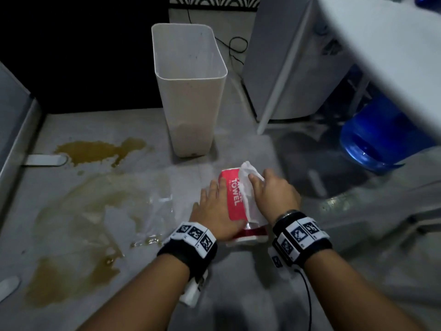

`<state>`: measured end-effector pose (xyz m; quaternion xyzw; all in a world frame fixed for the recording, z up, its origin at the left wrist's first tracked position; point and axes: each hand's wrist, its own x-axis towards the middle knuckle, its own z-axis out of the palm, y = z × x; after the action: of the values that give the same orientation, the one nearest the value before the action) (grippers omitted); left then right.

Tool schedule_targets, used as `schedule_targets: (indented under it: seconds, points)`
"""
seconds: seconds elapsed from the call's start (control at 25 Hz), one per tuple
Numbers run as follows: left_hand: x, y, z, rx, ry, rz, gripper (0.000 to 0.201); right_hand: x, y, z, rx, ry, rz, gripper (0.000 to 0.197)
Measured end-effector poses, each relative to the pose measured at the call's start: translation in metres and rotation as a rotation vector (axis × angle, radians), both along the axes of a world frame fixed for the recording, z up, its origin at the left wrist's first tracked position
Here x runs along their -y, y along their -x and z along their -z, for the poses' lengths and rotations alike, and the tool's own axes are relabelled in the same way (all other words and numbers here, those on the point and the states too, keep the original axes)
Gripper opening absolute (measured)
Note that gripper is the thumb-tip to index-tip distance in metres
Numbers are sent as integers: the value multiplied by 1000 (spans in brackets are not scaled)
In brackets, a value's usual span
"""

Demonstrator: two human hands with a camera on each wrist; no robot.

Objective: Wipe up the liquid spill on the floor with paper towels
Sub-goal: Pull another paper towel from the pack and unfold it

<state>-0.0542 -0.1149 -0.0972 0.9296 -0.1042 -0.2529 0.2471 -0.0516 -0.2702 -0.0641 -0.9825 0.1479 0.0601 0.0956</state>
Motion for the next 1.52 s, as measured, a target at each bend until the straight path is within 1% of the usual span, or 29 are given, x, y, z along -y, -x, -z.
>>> schedule_targets:
  seconds: [0.04, 0.08, 0.12, 0.2, 0.28, 0.44, 0.52, 0.68, 0.76, 1.0, 1.12, 1.24, 1.28, 1.36, 1.4, 1.48, 1.52]
  points:
    - [7, 8, 9, -95, 20, -29, 140, 1, 2, 1, 6, 37, -21, 46]
    - [15, 14, 14, -147, 35, -52, 151, 3, 3, 1, 16, 55, -41, 46]
    - [22, 18, 16, -173, 44, -72, 157, 6, 3, -1, 28, 63, -60, 46]
    - [31, 20, 18, -192, 41, -106, 163, 8, 3, -9, 51, 82, -96, 43]
    - [38, 18, 16, -205, 9, -112, 162, 8, 3, -15, 66, 123, -139, 42]
    - [50, 13, 18, -210, -25, -115, 149, -2, 0, -16, 52, 183, -246, 41]
    - [53, 13, 20, -246, -51, -119, 150, -6, -2, -18, 39, 182, -267, 38]
    - [57, 12, 27, -289, -92, -131, 160, -5, -3, -26, 86, 237, -273, 40]
    - [60, 10, 30, -305, -78, -144, 163, -3, -3, -33, 105, 258, -278, 40]
    - [58, 7, 30, -277, 37, -208, 156, 7, 1, -47, 119, 297, -268, 35]
    - [61, 5, 30, -262, 37, -199, 158, 13, 2, -56, 190, 292, -244, 42]
    - [67, 4, 35, -235, 8, -150, 159, 14, 1, -66, 221, 301, -238, 43]
    - [68, 3, 36, -226, -1, -138, 157, 13, 0, -70, 224, 301, -242, 43]
    - [67, 2, 39, -213, -25, -123, 146, 13, -2, -76, 234, 296, -233, 44]
    - [67, 1, 40, -213, -23, -131, 146, 13, -4, -79, 240, 299, -229, 44]
    - [65, 2, 38, -234, 19, -144, 158, 13, -6, -88, 249, 321, -218, 45]
    - [64, 2, 37, -239, 34, -146, 161, 12, -8, -94, 252, 334, -217, 45]
